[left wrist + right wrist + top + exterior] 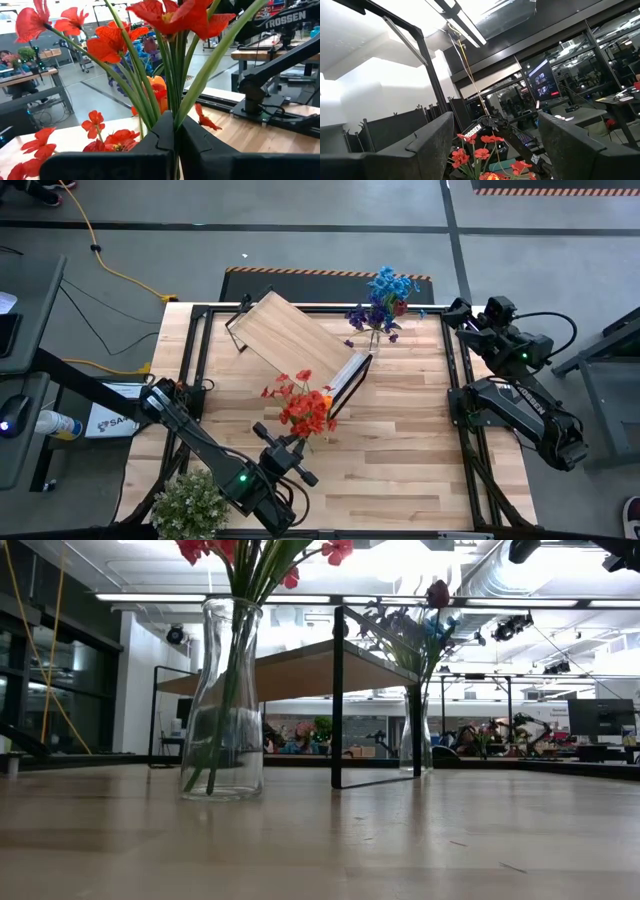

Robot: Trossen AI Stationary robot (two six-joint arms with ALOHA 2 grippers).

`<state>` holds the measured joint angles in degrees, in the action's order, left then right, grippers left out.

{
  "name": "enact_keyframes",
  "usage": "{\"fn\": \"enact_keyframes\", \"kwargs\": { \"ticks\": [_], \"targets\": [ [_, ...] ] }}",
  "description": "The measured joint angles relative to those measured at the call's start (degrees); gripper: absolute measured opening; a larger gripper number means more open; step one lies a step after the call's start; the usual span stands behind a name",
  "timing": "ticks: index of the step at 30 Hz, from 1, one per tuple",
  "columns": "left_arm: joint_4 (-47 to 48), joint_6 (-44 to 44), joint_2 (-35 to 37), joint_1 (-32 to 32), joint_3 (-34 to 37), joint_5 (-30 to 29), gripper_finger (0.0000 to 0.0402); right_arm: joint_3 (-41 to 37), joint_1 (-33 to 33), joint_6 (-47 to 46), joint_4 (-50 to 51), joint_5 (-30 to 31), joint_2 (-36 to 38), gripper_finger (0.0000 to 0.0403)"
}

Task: Pick and place flowers into a vace then onto a shelf
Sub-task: Put the orange flowers into the bottom transparent flower vase

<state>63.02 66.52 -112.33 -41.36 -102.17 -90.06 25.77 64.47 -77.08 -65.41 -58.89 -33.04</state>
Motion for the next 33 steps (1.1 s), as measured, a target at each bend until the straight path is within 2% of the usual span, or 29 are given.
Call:
{"fn": "enact_keyframes", "kwargs": {
  "ticks": [6, 33],
  "targets": [
    [0.2, 0.1, 0.0, 0.1, 0.0, 4.1, 0.0045, 0.0, 0.0, -0.4, 0.0, -0.2, 0.0, 0.0279],
    [2.7, 6.3, 0.0, 0.1, 0.0, 13.4, 0.0049, 0.0, 0.0, -0.5, 0.0, -2.1, 0.1, 0.0279]
  ]
}}
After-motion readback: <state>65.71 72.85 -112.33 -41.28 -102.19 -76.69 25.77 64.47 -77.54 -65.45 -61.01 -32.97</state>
